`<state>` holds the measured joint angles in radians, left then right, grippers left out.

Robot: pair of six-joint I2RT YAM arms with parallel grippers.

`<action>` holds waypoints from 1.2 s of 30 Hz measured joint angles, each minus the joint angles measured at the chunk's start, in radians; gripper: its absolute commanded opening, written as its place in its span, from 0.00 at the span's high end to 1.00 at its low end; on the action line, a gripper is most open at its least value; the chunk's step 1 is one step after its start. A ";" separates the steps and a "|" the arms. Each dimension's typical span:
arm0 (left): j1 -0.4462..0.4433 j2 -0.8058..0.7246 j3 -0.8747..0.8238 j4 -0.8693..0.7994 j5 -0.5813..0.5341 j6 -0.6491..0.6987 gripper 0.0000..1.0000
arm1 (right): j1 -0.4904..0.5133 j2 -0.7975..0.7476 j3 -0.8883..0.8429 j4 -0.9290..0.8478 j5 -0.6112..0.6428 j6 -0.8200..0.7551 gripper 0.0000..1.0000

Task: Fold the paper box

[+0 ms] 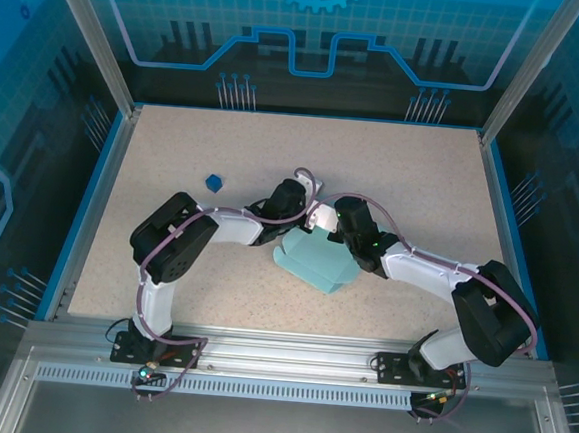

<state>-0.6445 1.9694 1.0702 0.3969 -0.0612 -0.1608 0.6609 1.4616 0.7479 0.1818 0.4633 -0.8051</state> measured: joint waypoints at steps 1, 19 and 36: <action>-0.003 0.000 0.011 -0.020 -0.011 -0.003 1.00 | 0.000 0.000 0.000 0.002 0.000 0.003 1.00; 0.035 -0.029 -0.027 0.002 0.078 -0.025 0.66 | 0.001 -0.026 -0.002 -0.008 0.000 0.040 1.00; 0.064 -0.067 -0.125 0.020 0.142 -0.025 0.46 | 0.001 -0.027 0.015 -0.051 0.001 0.046 1.00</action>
<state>-0.5808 1.9022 0.9451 0.4168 0.0807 -0.1860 0.6617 1.4349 0.7631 0.1303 0.4641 -0.7589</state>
